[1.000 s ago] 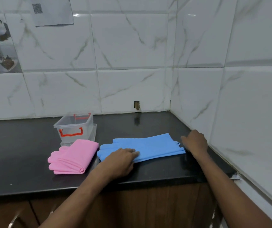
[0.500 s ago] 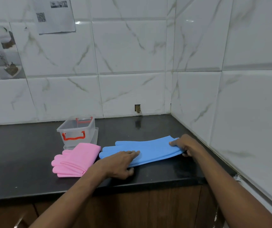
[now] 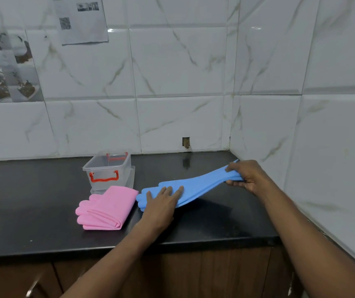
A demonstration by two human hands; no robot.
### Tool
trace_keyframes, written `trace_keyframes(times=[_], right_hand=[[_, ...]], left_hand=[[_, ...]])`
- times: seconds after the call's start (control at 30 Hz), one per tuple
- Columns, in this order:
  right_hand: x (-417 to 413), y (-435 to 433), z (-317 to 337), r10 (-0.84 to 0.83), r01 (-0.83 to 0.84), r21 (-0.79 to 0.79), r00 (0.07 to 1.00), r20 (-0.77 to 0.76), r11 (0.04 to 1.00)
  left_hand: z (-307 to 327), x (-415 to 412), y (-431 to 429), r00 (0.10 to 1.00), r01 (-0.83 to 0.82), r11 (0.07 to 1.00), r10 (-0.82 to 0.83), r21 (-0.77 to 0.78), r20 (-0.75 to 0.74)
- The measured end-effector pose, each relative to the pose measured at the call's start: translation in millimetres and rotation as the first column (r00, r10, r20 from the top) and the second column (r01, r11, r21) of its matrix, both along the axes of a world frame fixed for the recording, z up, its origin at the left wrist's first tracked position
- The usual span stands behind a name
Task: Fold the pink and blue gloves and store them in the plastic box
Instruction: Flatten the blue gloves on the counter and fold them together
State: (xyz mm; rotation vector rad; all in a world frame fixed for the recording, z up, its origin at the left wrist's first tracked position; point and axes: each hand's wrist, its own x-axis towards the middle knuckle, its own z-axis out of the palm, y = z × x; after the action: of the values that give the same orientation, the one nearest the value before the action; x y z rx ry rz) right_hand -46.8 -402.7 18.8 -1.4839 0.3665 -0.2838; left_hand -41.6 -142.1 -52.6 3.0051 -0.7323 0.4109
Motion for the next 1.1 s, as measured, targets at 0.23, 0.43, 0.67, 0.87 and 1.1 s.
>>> trace_keyframes(times=[0.23, 0.43, 0.67, 0.87, 1.1], right_hand=[[-19.4, -9.0, -67.3, -0.050, 0.028, -0.132, 0.985, -0.167, 0.991], [-17.0, -16.4, -65.1, -0.221, 0.184, -0.280, 0.970, -0.105, 0.942], [-18.3, -17.0, -64.4, -0.174, 0.114, -0.358, 0.975, -0.140, 0.927], [-22.0, -16.2, -63.1, -0.133, 0.063, -0.361, 0.976, -0.173, 0.930], [-28.8, -7.8, -55.8, -0.063, -0.022, -0.343, 0.969, -0.237, 0.939]], left_hand=[[0.0, 12.3, 16.0, 0.996, 0.069, 0.985, -0.058, 0.155, -0.073], [7.3, 14.5, 35.8, 0.961, 0.213, 0.975, -0.197, 0.064, -0.195], [16.5, 7.9, 41.4, 0.911, 0.288, 0.957, -0.283, -0.028, -0.300], [21.6, -3.8, 8.4, 0.922, 0.365, 0.924, -0.341, 0.114, -0.183], [-7.1, -48.7, -69.7, 0.928, 0.300, 0.953, -0.304, -0.051, -0.214]])
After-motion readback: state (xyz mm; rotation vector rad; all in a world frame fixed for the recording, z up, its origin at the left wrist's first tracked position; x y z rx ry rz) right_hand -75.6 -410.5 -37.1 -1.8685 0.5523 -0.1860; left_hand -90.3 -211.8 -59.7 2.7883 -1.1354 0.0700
